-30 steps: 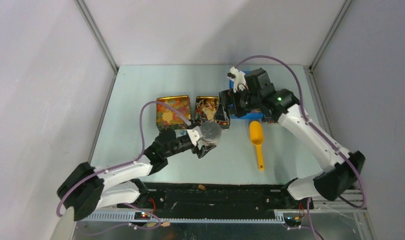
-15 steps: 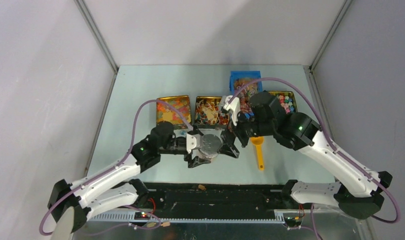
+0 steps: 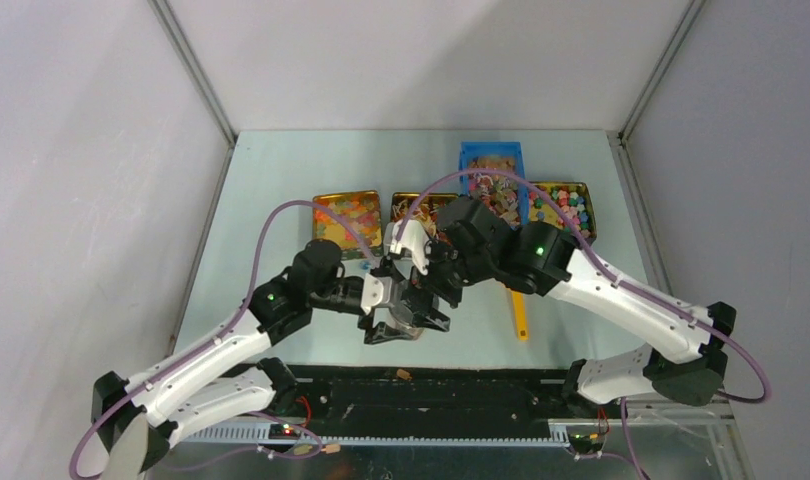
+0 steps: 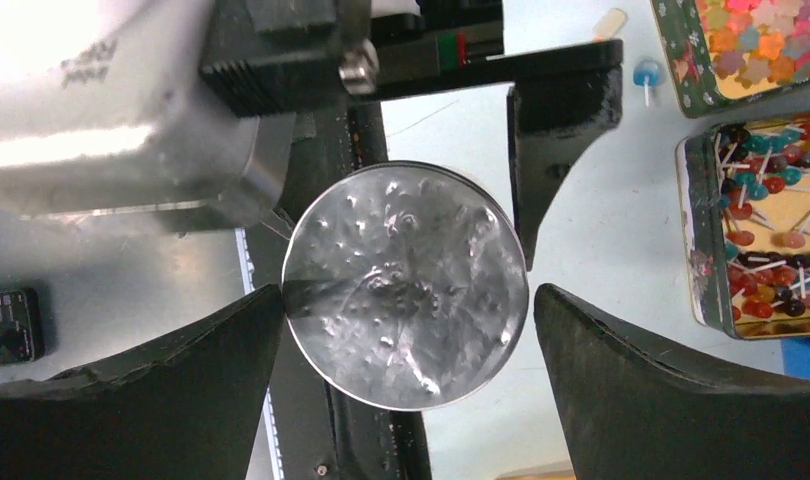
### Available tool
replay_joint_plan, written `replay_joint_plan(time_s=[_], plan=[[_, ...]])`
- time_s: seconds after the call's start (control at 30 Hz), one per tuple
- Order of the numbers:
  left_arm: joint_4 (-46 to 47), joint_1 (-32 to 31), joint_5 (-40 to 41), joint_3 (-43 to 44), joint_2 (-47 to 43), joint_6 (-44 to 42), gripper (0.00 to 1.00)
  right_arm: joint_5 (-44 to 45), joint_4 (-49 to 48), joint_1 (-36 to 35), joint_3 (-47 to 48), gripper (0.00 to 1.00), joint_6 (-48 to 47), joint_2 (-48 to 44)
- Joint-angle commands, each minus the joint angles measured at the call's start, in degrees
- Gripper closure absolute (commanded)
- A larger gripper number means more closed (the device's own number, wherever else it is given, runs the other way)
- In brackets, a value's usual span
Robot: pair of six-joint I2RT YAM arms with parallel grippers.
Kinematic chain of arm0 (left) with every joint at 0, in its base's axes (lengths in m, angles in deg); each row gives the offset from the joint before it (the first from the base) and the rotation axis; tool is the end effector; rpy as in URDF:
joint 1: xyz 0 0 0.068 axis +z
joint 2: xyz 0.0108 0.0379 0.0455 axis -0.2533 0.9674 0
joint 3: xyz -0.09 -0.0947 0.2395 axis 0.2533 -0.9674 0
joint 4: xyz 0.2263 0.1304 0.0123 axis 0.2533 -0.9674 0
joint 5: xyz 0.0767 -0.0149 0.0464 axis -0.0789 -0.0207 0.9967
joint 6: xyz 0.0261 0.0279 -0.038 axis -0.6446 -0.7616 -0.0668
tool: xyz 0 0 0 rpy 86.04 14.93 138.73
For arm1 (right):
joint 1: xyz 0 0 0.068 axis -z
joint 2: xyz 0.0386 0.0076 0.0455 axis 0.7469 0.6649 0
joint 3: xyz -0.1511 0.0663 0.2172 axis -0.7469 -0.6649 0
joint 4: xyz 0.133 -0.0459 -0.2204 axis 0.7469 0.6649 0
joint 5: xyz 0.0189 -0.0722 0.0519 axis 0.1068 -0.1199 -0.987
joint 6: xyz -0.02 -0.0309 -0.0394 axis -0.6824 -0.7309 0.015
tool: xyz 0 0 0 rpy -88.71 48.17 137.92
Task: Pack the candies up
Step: Screw the bottle lid onto the packing bottle.
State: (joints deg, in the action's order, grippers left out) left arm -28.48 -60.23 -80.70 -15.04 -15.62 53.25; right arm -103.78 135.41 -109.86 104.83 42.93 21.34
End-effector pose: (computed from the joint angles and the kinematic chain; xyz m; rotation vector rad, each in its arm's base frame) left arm 0.1158 -0.1542 0.2901 1.5319 1.2609 -1.0227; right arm 0.1190 0.2442 0.3944 -1.5255 1.8814 0.8395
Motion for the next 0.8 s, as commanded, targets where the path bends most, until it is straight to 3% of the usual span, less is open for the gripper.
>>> replay_joint_plan(time_s=[0.0, 0.37, 0.77], plan=[[-0.32, 0.01, -3.08, 3.94, -1.48, -2.46, 0.20, 0.01, 0.98, -0.62, 4.32, 0.04, -2.78, 1.77], [-0.48, 0.00, -1.94, 5.64, -1.54, -2.30, 0.20, 2.26, 0.13, -1.16, 3.98, 0.10, -1.55, 2.15], [-2.12, 0.00, -2.97, 8.75, -1.19, -2.98, 0.20, 4.49, -0.40, -2.44, 3.45, 0.08, -1.59, 3.28]])
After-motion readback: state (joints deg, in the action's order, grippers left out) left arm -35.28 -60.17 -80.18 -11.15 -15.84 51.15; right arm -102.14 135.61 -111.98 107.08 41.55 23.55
